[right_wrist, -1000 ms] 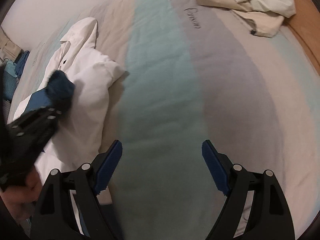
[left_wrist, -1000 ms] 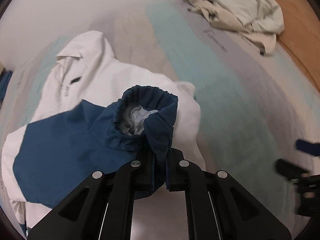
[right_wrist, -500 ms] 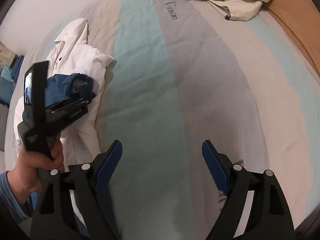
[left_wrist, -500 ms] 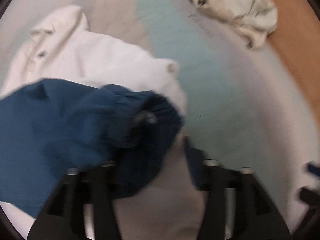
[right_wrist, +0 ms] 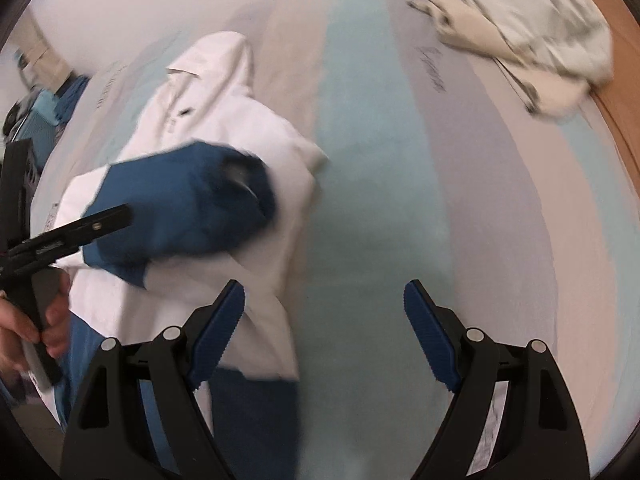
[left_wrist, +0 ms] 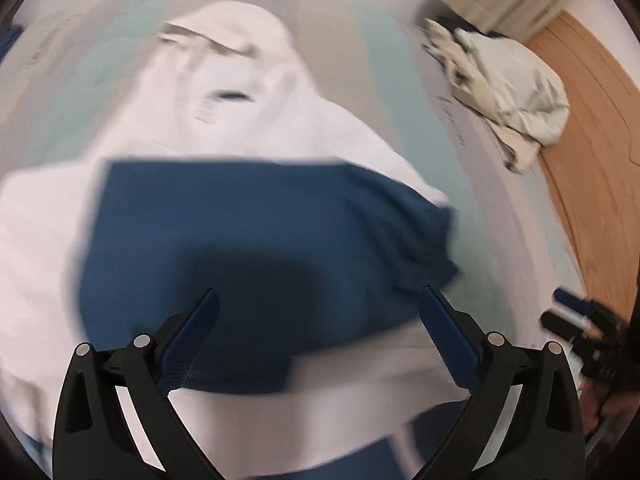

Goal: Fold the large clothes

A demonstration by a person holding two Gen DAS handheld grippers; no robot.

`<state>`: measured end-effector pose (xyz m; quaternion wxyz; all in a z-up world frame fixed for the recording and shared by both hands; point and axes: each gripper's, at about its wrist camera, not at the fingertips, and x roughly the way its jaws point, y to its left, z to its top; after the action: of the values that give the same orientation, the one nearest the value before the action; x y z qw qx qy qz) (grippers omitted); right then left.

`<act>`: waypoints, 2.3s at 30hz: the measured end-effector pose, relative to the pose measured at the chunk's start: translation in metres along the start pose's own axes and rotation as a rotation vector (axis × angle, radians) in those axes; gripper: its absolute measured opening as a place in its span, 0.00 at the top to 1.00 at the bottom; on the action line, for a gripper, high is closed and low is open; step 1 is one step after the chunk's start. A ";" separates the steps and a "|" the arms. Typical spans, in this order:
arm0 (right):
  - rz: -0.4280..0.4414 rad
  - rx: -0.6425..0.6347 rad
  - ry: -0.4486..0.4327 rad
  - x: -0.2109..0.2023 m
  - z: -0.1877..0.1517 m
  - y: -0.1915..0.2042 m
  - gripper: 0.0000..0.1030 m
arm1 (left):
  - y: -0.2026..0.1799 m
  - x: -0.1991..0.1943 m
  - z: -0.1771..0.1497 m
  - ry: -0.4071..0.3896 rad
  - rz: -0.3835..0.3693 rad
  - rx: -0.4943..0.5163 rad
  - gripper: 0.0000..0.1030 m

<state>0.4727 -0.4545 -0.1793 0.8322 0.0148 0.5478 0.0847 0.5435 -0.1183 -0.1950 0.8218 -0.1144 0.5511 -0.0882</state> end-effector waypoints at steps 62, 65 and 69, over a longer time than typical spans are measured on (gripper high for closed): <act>0.203 -0.142 0.044 0.237 0.365 0.130 0.94 | 0.117 0.105 0.336 -0.164 0.173 0.261 0.97; 0.213 -0.138 0.012 0.210 0.356 0.128 0.95 | 0.097 0.070 0.314 -0.234 0.207 0.301 0.97; 0.208 -0.163 -0.055 0.158 0.329 0.129 0.95 | 0.067 0.022 0.264 -0.296 0.223 0.356 0.97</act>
<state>0.8184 -0.2799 -0.1761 0.8320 0.0059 0.5116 0.2143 0.7977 -0.0359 -0.1371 0.9055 0.0818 0.4097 -0.0748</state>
